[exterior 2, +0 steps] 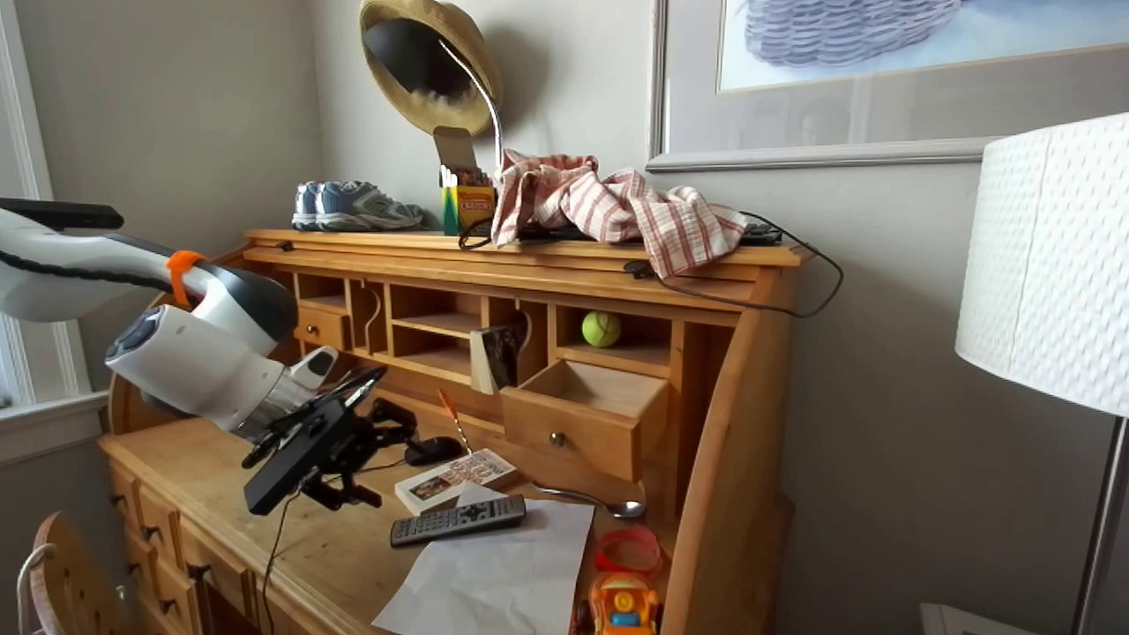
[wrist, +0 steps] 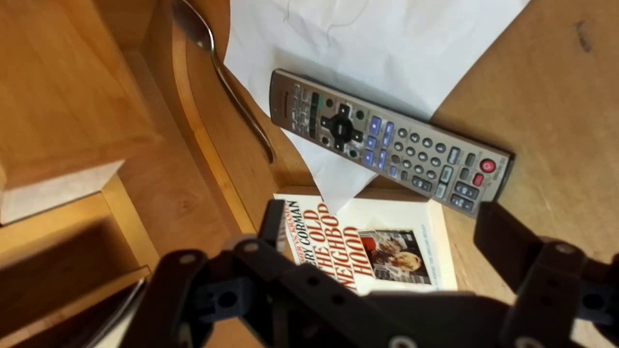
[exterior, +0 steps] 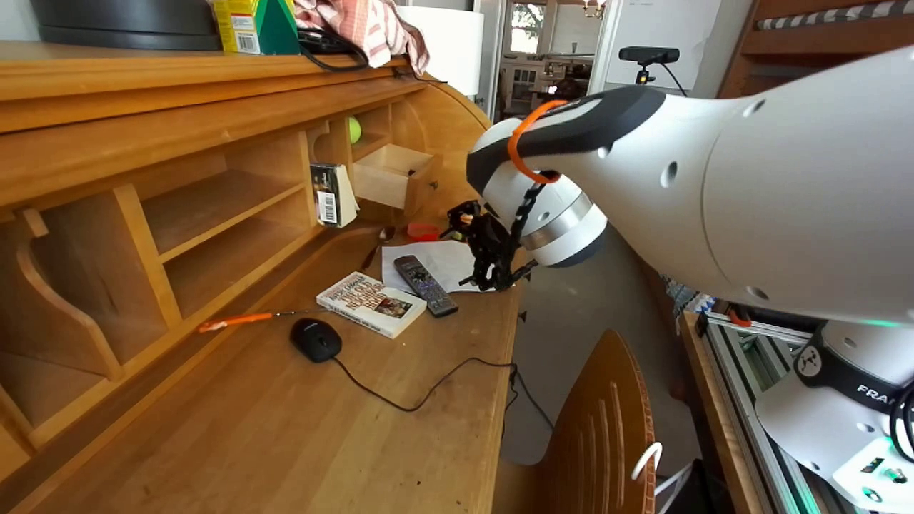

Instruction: Open the right drawer

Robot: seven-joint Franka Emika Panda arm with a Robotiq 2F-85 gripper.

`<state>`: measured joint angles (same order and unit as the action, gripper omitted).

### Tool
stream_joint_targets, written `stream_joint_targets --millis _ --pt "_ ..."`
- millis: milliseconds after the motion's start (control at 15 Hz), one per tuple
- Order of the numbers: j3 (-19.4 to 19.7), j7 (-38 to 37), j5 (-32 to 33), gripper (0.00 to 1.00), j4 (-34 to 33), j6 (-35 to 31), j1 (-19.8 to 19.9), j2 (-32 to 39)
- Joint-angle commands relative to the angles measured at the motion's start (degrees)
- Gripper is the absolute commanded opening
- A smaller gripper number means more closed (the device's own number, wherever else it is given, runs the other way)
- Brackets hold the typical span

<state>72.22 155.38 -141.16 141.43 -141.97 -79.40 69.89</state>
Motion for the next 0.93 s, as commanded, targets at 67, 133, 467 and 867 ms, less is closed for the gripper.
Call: stream_joint_targets --millis 67,133,467,867 --pt "0.2 1.8 7.4 1.00 -0.5 -4.0 -5.3 2.3" --pt "0.7 2.1 9.7 1.00 -0.5 -4.1 -6.2 2.3" --pt "3.2 1.6 20.3 1.00 0.9 0.3 -9.7 6.4" --pt "5.4 0.2 22.4 1.00 0.3 5.2 -11.0 10.1"
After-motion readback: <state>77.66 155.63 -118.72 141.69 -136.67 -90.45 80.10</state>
